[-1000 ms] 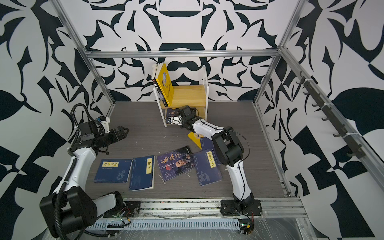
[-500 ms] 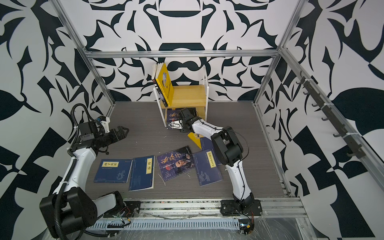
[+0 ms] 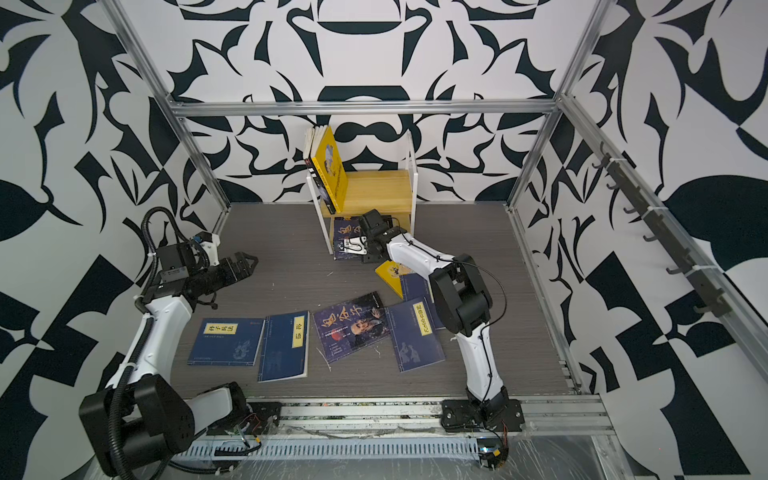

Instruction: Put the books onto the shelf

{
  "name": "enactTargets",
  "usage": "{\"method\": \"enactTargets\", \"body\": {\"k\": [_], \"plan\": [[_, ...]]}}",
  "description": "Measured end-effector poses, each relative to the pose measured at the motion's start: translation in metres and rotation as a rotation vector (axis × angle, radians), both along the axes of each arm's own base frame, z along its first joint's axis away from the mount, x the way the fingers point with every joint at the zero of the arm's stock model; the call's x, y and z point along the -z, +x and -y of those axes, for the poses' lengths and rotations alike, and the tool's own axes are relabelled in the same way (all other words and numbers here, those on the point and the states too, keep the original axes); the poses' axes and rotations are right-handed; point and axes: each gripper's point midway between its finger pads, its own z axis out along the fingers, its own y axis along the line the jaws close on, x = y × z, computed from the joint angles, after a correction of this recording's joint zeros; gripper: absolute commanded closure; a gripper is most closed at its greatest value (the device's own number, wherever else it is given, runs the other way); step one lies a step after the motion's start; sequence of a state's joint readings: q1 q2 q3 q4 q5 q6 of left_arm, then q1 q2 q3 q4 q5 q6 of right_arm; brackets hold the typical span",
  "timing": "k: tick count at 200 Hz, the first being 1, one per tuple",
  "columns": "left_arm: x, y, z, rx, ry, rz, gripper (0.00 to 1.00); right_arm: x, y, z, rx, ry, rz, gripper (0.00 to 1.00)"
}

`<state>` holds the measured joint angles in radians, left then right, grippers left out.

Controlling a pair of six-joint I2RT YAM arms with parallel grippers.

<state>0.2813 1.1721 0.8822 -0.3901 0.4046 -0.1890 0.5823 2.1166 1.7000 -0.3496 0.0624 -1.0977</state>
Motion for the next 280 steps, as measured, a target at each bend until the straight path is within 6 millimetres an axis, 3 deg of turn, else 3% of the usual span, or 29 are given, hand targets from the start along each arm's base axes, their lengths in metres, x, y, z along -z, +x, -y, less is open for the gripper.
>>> {"method": "enactTargets", "body": {"k": [19, 59, 124, 206, 280], "plan": [[0.000, 0.000, 0.000, 0.000, 0.000, 0.000, 0.00, -0.006, 0.004, 0.001, 0.010, 0.009, 0.008, 0.40], [0.000, 0.000, 0.000, 0.000, 0.001, 0.000, 0.00, -0.017, 0.012, 0.000, 0.023, 0.026, 0.021, 0.36], [0.000, 0.000, 0.000, 0.001, 0.003, 0.000, 0.00, 0.000, -0.007, 0.005, 0.009, -0.009, -0.101, 0.29], [0.000, 0.000, -0.002, -0.004, 0.003, 0.000, 0.00, 0.030, 0.000, 0.003, 0.028, -0.024, -0.121, 0.46], [0.000, 0.000, -0.003, -0.006, 0.003, 0.000, 0.00, 0.020, 0.017, 0.000, 0.046, 0.007, -0.080, 0.58]]}}
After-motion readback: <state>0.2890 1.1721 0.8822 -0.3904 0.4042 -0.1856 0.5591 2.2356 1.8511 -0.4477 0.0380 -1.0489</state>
